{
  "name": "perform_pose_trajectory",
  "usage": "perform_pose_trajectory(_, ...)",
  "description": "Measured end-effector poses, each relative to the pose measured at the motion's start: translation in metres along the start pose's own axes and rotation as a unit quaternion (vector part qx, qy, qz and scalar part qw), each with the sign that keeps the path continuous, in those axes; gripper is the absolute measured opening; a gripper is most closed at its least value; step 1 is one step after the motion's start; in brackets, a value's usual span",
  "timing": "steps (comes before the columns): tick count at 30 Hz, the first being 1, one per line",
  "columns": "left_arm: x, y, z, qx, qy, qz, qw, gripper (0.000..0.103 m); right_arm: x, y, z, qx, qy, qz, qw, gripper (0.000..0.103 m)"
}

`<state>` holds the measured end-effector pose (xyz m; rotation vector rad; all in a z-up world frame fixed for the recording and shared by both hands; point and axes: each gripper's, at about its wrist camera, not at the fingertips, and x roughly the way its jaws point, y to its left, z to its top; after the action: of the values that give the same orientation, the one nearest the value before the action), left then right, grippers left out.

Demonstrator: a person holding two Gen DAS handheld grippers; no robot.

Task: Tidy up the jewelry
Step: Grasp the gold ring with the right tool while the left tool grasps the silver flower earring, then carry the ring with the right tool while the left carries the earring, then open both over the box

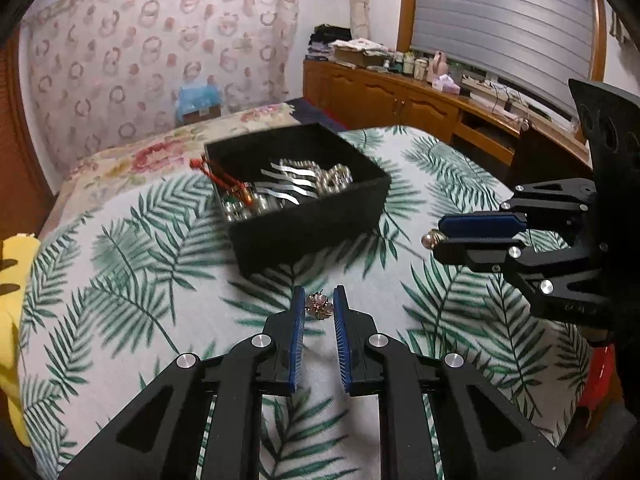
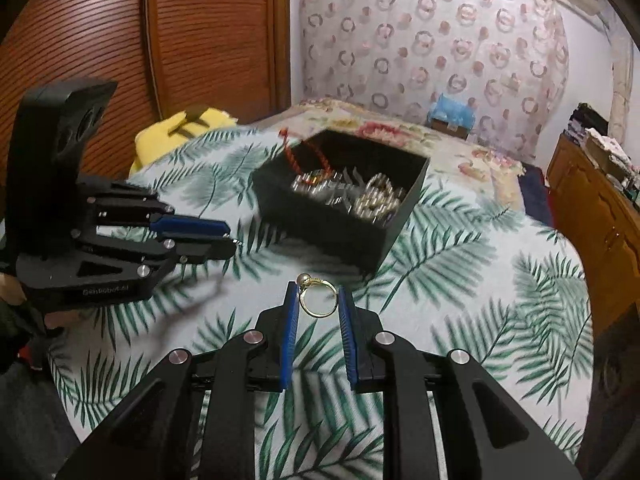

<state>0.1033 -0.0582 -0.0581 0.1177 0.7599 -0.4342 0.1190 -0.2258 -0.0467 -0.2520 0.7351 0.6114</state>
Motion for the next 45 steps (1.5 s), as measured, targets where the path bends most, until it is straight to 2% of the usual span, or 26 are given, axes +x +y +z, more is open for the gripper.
perform_pose_trajectory(8,0.001,0.011,0.017,-0.007,-0.014,0.011,0.9998,0.013,0.011,-0.018,0.034,0.012,-0.020,-0.017,1.000,0.022)
perform_pose_trajectory(20,0.001,0.026,0.037,-0.019,-0.028,0.021,0.9992,0.013,0.037,-0.030,0.067,0.019,-0.024,-0.016,0.999,0.022)
perform_pose_trajectory(29,0.008,0.034,0.053,-0.023,-0.033,0.030,0.9988,0.013,0.046,-0.037,0.071,0.030,-0.027,-0.003,0.999,0.023)
perform_pose_trajectory(32,0.012,0.035,0.060,-0.023,-0.035,0.032,0.9986,0.013,0.045,-0.039,0.070,0.033,-0.030,0.000,0.999,0.031)
perform_pose_trajectory(45,0.038,0.039,0.083,-0.025,-0.029,0.046,0.9982,0.013,0.030,-0.052,0.057,0.054,-0.041,-0.007,0.998,0.031)
